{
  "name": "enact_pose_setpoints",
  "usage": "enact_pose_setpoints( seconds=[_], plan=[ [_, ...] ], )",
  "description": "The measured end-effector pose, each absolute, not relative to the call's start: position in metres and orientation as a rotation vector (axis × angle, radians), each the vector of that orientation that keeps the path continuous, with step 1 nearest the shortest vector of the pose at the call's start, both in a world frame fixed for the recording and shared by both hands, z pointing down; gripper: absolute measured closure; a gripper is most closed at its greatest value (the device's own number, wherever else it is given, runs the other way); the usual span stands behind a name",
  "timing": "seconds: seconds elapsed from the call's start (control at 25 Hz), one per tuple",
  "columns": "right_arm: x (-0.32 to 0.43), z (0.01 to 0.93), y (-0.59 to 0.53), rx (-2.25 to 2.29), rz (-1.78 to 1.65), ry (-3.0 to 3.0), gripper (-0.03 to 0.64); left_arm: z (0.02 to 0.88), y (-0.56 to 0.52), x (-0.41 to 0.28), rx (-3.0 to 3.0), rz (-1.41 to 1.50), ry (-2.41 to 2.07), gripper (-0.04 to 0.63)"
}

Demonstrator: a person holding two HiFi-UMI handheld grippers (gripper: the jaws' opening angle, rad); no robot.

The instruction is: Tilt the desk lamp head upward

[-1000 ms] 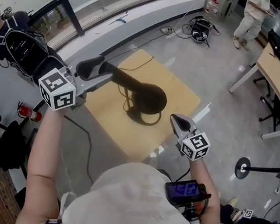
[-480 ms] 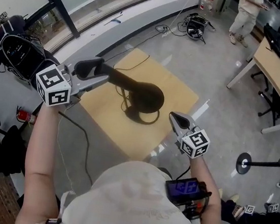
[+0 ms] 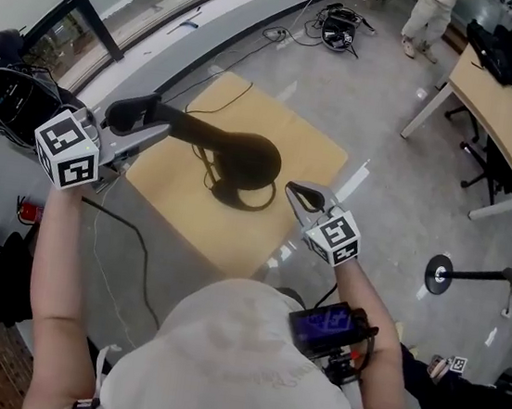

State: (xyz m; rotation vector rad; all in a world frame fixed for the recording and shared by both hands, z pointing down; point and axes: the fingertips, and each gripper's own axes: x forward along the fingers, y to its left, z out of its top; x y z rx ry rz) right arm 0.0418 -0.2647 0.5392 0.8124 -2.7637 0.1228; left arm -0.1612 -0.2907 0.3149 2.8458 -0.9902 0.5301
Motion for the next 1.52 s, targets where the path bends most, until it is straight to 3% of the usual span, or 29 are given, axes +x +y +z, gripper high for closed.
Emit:
enact_pose_setpoints(
  seconds=[0.36, 0.56, 0.84, 1.12, 1.52],
  plan=[
    [0.027, 0.555, -0.274, 0.658, -0.202, -2.610, 0.541, 0.312, -0.290, -0.160, 2.836, 0.553, -1.010, 0.359],
    [0.024, 0.565, -0.281, 0.646, -0.240, -2.574, 0.478, 0.312, -0.291, -0.159, 2.830, 0.557, -1.022, 0.357],
    [0.021, 0.577, -0.296, 0.674, -0.213, -2.544, 0.446, 0.312, -0.291, -0.159, 2.820, 0.557, -1.039, 0.357],
    [0.014, 0.578, -0.303, 0.639, 0.178, -2.704, 0.459, 0.313, -0.291, -0.160, 2.817, 0.544, -1.046, 0.357],
    [0.017, 0.570, -0.304, 0.630, 0.064, -2.677, 0.468, 0.317, -0.292, -0.164, 2.801, 0.528, -1.044, 0.357]
  ],
)
